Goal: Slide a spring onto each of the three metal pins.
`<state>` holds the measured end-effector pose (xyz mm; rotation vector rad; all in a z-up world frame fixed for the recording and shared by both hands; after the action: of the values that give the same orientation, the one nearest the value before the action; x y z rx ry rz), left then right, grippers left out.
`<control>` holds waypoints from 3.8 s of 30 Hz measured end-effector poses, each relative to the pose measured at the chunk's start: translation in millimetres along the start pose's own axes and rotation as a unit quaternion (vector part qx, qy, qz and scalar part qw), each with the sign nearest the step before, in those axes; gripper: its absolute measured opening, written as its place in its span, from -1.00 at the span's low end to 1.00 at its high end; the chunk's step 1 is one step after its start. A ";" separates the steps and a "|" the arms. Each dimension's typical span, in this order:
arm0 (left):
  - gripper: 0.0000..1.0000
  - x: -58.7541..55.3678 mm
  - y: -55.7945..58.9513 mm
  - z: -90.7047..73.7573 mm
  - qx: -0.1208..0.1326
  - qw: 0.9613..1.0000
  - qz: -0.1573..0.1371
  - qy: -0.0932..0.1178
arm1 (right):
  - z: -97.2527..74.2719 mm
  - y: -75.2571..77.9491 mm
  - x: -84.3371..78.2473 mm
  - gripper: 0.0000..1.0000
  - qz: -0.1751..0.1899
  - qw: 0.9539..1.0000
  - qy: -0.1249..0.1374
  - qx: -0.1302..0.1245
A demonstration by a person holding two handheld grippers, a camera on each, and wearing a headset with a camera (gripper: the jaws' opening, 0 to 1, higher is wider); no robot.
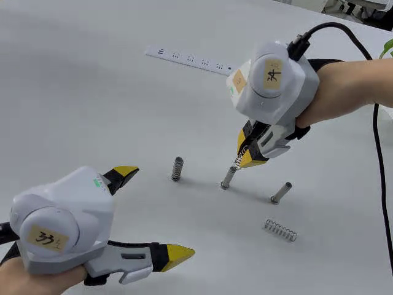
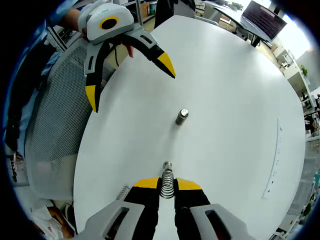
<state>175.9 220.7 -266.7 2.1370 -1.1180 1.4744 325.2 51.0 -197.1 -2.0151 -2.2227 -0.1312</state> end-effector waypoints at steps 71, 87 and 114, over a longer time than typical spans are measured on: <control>0.75 -16.7 -1.5 5.8 -0.004 0.999 -0.034 -0.011 | 66.0 8.9 2.9 -0.85 -0.012 0.999 -0.033 0.031; 0.74 -14.7 -1.7 6.2 -0.007 0.999 -0.033 -0.009 | 64.0 4.5 3.3 -0.85 -0.011 0.999 -0.030 0.039; 0.74 -12.1 -1.3 4.7 -0.004 1.000 -0.030 -0.007 | 68.9 2.4 -0.7 0.13 0.001 1.000 -0.002 0.031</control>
<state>177.9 223.6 -279.2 2.1601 -1.0544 1.4278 324.6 61.4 -265.3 -1.9877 -2.1976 -0.0574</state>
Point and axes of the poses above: the centre of the closed fingertips' face, and the gripper's own axes: z roughly forward along the fingers, y roughly to its right, x roughly out of its top, the point moved 10 cm from there along -z, roughly backward along the fingers, and after that the axes turned 14 degrees about z, right-handed, at the moved point
